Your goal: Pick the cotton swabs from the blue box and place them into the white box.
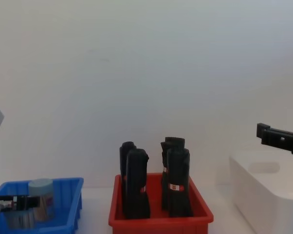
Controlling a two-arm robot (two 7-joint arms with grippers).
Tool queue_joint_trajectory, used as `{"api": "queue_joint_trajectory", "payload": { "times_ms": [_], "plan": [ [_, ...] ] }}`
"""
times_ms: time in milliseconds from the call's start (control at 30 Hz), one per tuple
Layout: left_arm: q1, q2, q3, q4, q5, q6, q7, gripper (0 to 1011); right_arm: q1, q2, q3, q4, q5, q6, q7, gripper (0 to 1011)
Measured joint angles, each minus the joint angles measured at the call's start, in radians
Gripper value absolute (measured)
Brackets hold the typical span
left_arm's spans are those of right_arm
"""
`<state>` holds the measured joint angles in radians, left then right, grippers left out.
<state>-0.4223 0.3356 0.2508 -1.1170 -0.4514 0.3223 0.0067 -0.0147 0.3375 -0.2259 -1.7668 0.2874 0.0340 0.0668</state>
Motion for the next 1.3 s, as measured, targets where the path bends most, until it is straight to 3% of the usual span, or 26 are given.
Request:
{"api": "queue_joint_trajectory", "payload": {
  "times_ms": [367,567,767,1300],
  "plan": [
    [0.017,0.013,-0.008,-0.089,0.015,0.004,-0.019,666,0.0,0.0,0.0,0.0,0.0,0.0,0.0,1002],
    [0.023,0.026,-0.01,-0.179,0.044,0.033,-0.047,666,0.0,0.0,0.0,0.0,0.0,0.0,0.0,1002],
    [0.024,0.037,-0.01,-0.278,0.076,0.088,-0.09,666,0.0,0.0,0.0,0.0,0.0,0.0,0.0,1002],
    [-0.016,0.046,0.001,-0.431,0.123,0.262,-0.236,666,0.0,0.0,0.0,0.0,0.0,0.0,0.0,1002]
  ]
}}
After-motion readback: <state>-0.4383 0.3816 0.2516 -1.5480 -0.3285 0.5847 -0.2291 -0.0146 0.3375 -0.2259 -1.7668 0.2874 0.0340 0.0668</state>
